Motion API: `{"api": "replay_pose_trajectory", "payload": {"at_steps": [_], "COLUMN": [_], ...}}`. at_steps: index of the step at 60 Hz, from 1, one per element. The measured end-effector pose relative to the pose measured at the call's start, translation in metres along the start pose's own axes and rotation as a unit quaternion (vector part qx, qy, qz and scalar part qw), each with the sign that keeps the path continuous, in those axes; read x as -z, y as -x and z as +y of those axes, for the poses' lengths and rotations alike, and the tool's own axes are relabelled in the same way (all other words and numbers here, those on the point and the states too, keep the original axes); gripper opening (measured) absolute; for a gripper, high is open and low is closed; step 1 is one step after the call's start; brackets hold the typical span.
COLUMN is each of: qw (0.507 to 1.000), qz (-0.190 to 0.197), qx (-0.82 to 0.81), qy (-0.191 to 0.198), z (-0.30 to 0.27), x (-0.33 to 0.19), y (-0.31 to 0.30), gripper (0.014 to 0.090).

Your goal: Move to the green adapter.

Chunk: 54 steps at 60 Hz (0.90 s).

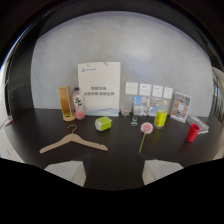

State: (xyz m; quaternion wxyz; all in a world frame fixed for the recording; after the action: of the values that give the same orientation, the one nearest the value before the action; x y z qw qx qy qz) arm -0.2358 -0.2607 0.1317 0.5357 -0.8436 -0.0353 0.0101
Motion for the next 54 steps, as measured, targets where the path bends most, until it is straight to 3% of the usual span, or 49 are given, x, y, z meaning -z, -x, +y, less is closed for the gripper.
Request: {"api": "replay_pose_trajectory", "payload": {"at_steps": [13,31,54], "qw": [1.000,0.998,0.996], "qz": [-0.017,0.005,0.009], "qx": [0.002,0.001,0.000], "qy": [0.023,0.064,0.091], "z": [-0.007,-0.013,-0.005], "x": [-0.079,-0.198,-0.251], "y": [0.036,0.043,0.042], "gripper": [0.0849,0.0853,0.0850]}}
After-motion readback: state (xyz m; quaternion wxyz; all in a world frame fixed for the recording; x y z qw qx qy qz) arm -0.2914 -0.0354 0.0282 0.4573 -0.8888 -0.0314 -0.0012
